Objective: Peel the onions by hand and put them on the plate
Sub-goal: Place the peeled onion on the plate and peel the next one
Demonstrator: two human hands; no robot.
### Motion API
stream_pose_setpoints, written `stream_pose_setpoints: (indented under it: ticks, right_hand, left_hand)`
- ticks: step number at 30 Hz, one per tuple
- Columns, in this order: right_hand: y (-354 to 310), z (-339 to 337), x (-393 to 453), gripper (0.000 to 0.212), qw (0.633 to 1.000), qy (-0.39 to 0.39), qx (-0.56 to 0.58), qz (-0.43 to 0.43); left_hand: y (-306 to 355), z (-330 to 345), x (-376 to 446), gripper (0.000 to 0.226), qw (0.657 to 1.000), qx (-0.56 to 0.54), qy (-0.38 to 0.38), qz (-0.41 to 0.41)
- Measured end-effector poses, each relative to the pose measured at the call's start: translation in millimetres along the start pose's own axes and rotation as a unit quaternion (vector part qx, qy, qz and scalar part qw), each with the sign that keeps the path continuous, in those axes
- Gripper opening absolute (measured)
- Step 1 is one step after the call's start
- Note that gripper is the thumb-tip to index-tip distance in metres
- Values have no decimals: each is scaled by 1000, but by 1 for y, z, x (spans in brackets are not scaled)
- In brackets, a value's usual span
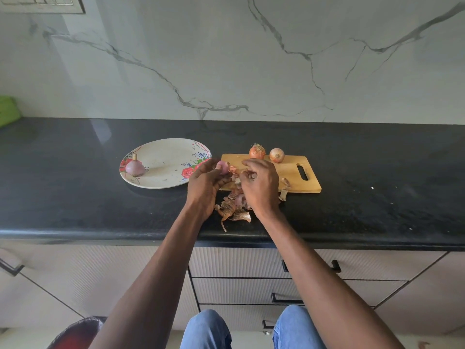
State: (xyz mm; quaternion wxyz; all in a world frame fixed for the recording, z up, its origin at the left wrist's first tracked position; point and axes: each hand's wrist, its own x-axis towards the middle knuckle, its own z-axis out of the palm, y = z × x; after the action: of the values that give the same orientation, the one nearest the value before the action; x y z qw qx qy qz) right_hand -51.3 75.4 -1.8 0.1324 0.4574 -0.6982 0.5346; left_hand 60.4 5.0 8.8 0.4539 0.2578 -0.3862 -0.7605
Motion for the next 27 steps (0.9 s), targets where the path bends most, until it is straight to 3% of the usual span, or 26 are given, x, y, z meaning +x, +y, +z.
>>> stream_pose_setpoints:
  ticks: [5, 8, 11, 18, 23, 27]
  right_hand:
    - [0, -2, 1, 30, 994, -44, 92, 28]
    - [-2, -3, 2, 40, 993, -85, 84, 20]
    - [-4, -4, 1, 29, 989, -112, 92, 27]
    - [-2, -5, 1, 8, 992, -92, 81, 22]
    - [-4, -4, -1, 16, 994, -80, 70, -8]
    - [-2, -7, -1, 20, 993, -21, 105, 54]
  left_hand:
    - [1, 0, -3, 16, 1000, 1, -15, 5]
    - [1, 0, -5, 16, 1000, 5, -27, 8]
    - [1, 0, -5, 15, 999, 22, -40, 12]
    - [0, 2, -7, 15, 997, 63, -46, 14]
    - [-2, 1, -6, 14, 995, 80, -62, 9]
    - [-5, 0, -4, 13, 993, 91, -71, 7]
